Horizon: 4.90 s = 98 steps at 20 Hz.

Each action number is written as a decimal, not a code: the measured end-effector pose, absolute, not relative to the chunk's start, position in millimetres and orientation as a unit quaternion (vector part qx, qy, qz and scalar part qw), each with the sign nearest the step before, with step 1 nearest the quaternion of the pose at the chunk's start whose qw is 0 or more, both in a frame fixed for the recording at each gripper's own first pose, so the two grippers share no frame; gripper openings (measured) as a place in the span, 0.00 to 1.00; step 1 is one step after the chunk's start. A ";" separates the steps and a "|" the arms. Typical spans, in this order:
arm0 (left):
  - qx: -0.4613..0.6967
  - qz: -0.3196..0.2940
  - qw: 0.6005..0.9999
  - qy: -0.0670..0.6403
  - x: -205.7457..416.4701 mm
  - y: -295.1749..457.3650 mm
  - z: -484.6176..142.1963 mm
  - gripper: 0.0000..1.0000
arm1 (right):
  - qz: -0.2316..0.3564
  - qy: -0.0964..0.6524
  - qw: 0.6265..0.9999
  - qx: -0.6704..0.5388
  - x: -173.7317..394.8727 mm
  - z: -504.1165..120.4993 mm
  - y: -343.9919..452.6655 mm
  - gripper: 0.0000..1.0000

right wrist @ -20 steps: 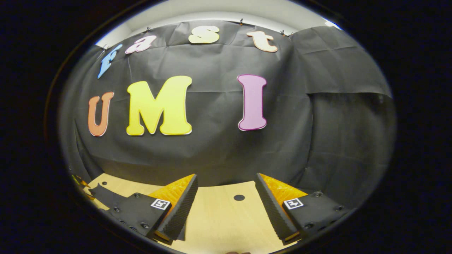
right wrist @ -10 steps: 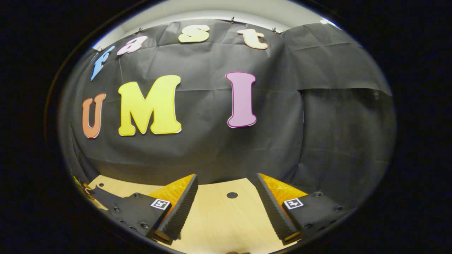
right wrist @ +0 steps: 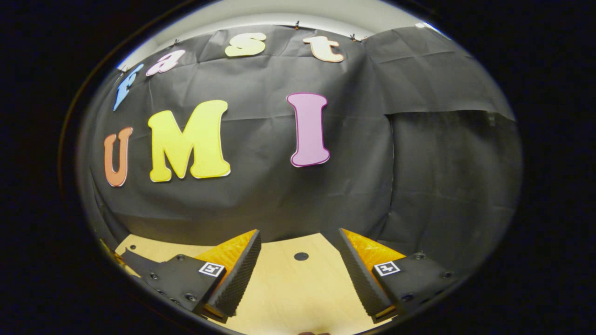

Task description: Grasp the waist and the cuffs of the jeans and fold them to make the two legs overlap; first hold the waist and fold one-third of the jeans toward the cuffs, then hold the cuffs and fold the remaining one-third in the same direction to finish folding.

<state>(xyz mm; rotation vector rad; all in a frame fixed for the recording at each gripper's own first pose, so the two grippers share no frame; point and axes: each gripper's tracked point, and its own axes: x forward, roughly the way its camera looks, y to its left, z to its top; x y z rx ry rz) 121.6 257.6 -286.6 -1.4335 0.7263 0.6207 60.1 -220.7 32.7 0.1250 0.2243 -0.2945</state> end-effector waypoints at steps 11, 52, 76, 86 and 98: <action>-0.354 0.159 0.882 0.267 172.5 208.5 -142.9 0.03 | -0.138 0.101 0.984 0.058 49.3 49.7 -228.9 1.00; 0.143 -0.205 0.921 0.300 142.1 -193.0 -179.8 0.04 | -0.260 0.108 0.955 0.096 -54.7 31.7 -343.5 1.00; 0.028 -0.111 0.983 0.144 145.6 -73.6 -2.3 0.99 | -0.140 0.107 0.976 0.127 44.6 16.1 -221.6 0.98; -0.001 0.024 0.995 0.092 91.7 53.4 46.0 1.00 | 0.015 0.107 0.988 0.115 89.4 26.6 -74.5 0.98; -0.036 0.026 0.995 0.084 76.5 49.0 47.3 1.00 | 0.050 0.097 0.988 0.108 75.9 35.7 -35.0 0.98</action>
